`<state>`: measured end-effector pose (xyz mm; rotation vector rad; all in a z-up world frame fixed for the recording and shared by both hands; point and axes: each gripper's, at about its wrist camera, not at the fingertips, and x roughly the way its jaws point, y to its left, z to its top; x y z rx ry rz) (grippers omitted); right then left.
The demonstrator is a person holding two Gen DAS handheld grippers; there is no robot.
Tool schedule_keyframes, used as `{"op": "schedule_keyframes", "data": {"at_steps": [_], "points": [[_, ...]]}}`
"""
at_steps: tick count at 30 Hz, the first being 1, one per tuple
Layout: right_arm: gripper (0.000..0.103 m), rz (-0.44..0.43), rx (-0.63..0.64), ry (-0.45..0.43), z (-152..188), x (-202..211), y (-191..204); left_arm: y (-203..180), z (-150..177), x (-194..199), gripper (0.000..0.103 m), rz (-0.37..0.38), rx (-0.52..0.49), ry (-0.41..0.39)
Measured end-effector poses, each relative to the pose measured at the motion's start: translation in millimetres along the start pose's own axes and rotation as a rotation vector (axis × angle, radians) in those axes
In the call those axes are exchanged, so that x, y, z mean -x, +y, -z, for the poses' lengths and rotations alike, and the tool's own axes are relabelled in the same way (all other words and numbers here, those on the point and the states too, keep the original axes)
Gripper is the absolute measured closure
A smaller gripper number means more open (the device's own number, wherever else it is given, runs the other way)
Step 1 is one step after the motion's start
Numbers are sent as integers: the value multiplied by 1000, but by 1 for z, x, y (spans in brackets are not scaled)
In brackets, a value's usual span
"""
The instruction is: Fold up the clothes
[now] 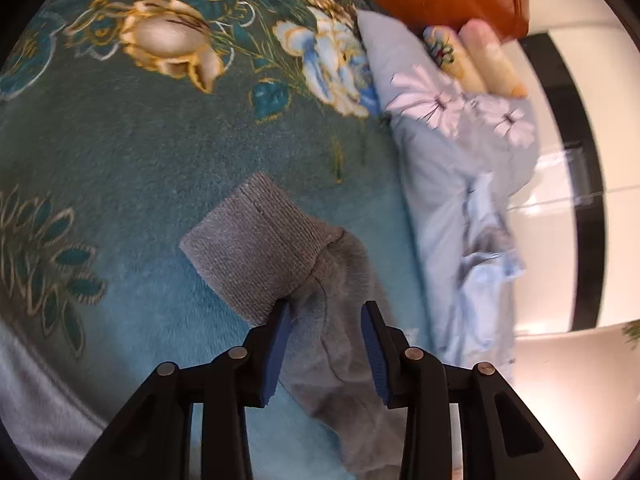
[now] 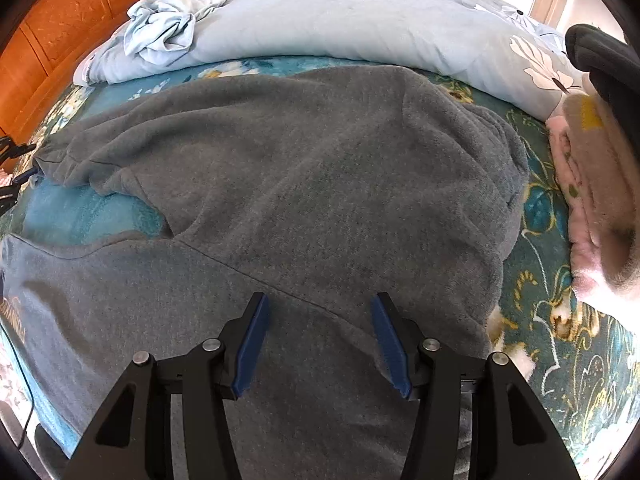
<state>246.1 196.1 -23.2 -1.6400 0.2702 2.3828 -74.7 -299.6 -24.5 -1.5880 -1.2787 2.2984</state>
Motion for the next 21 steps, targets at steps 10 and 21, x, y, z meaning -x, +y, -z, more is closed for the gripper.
{"op": "schedule_keyframes", "data": {"at_steps": [10, 21], "points": [[48, 23, -6, 19, 2, -7, 2, -21, -6, 18, 97, 98, -54, -58], [48, 33, -35, -5, 7, -11, 5, 72, -13, 53, 97, 1, 27, -111]]}}
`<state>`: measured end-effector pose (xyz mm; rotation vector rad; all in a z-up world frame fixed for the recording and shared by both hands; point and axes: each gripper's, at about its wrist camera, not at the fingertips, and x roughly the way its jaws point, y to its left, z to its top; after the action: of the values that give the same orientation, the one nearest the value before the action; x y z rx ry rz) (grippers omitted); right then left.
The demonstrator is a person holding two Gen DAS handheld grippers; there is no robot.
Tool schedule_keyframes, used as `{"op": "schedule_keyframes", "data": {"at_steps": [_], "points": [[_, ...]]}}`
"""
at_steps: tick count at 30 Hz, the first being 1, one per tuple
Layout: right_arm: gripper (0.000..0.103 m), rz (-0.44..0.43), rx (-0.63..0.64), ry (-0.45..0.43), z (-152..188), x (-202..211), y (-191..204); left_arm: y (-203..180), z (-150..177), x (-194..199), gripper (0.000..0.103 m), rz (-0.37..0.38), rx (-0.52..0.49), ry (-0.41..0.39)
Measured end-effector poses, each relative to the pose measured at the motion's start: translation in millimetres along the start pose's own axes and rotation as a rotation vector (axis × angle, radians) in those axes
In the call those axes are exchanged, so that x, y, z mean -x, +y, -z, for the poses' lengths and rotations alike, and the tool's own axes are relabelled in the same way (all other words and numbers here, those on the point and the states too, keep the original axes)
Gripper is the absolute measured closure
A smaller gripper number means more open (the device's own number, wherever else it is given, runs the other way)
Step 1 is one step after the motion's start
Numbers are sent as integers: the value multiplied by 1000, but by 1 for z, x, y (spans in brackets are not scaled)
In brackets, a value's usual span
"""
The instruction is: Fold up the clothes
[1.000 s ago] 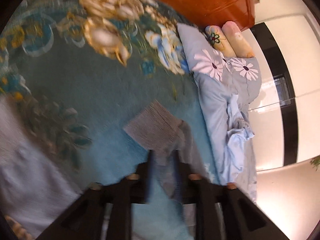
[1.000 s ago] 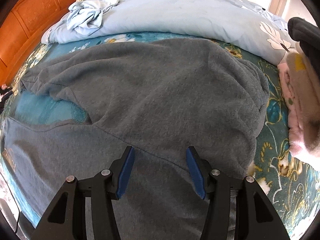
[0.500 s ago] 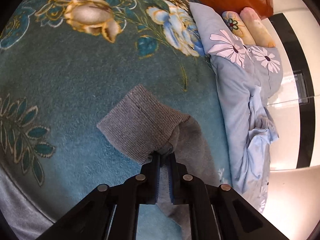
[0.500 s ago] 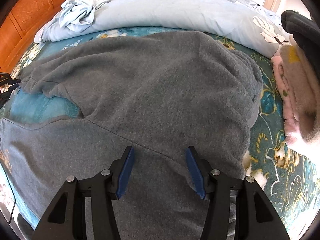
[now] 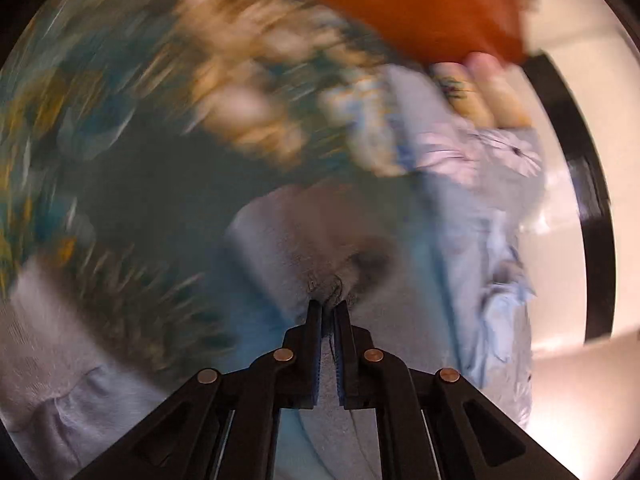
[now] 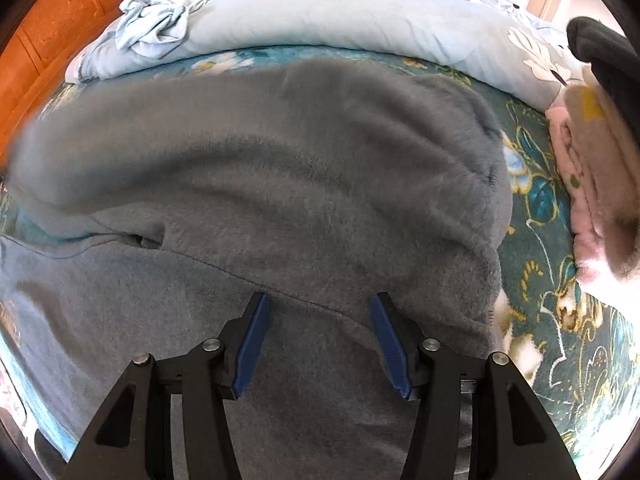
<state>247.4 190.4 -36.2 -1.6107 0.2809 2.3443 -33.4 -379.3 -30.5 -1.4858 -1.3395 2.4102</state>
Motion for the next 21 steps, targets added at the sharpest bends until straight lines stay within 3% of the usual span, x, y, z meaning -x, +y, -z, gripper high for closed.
{"op": "schedule_keyframes", "data": {"at_steps": [6, 11, 14, 19, 21], "points": [[48, -73, 32, -51, -7, 17, 6, 17, 7, 1, 97, 26, 10, 3], [48, -106, 117, -182, -45, 37, 10, 17, 3, -1, 97, 4, -31, 15], [48, -74, 110, -235, -79, 36, -6, 22, 4, -1, 96, 14, -14, 20], [48, -54, 87, -118, -127, 0, -40, 21, 5, -4, 95, 1, -16, 26], [48, -114, 88, -68, -132, -12, -45, 19, 6, -5, 94, -11, -17, 31]]}}
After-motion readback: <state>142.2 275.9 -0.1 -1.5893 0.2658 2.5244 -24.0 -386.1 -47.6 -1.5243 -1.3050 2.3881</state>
